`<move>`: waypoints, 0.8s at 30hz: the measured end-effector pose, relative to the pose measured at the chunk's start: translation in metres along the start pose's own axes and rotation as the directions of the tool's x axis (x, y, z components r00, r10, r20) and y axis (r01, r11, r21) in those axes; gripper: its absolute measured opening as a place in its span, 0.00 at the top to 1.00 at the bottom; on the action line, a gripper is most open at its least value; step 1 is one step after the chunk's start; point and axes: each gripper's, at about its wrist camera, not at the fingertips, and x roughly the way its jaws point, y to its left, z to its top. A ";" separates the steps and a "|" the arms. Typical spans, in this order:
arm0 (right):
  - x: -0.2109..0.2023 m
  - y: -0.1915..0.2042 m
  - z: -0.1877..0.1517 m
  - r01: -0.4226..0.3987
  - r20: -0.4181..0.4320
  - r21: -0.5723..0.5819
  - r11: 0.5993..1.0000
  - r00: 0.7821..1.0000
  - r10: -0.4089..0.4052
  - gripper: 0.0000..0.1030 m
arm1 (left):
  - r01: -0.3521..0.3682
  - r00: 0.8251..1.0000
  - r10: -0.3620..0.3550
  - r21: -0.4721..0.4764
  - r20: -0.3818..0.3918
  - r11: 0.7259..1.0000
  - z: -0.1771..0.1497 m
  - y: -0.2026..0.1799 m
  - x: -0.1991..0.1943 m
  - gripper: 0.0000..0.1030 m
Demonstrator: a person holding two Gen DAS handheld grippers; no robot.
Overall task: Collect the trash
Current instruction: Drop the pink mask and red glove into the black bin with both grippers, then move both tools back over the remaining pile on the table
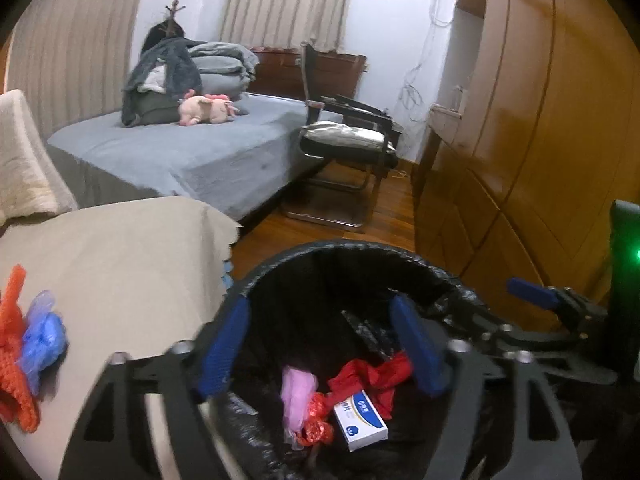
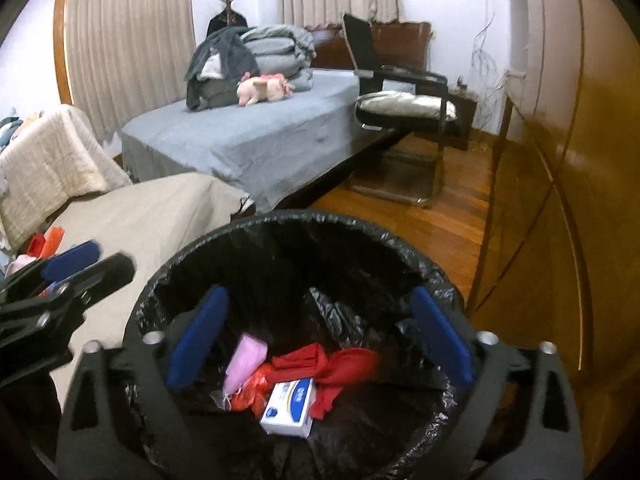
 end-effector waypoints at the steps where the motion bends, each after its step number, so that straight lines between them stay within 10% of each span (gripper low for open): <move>1: -0.001 0.002 0.001 -0.010 0.007 -0.001 1.000 1.000 0.010 0.08 | -0.010 1.000 0.010 -0.002 0.008 1.000 0.000 0.004 -0.003 0.19; 11: -0.005 0.042 0.016 -0.111 0.041 -0.006 0.994 0.993 0.111 0.05 | -0.182 0.982 0.184 -0.039 0.045 0.983 -0.012 0.061 -0.055 0.10; 24: 0.004 0.161 0.026 -0.283 0.032 -0.121 0.951 0.957 0.289 0.05 | -0.445 0.887 0.457 -0.146 0.069 0.884 -0.031 0.162 -0.126 0.10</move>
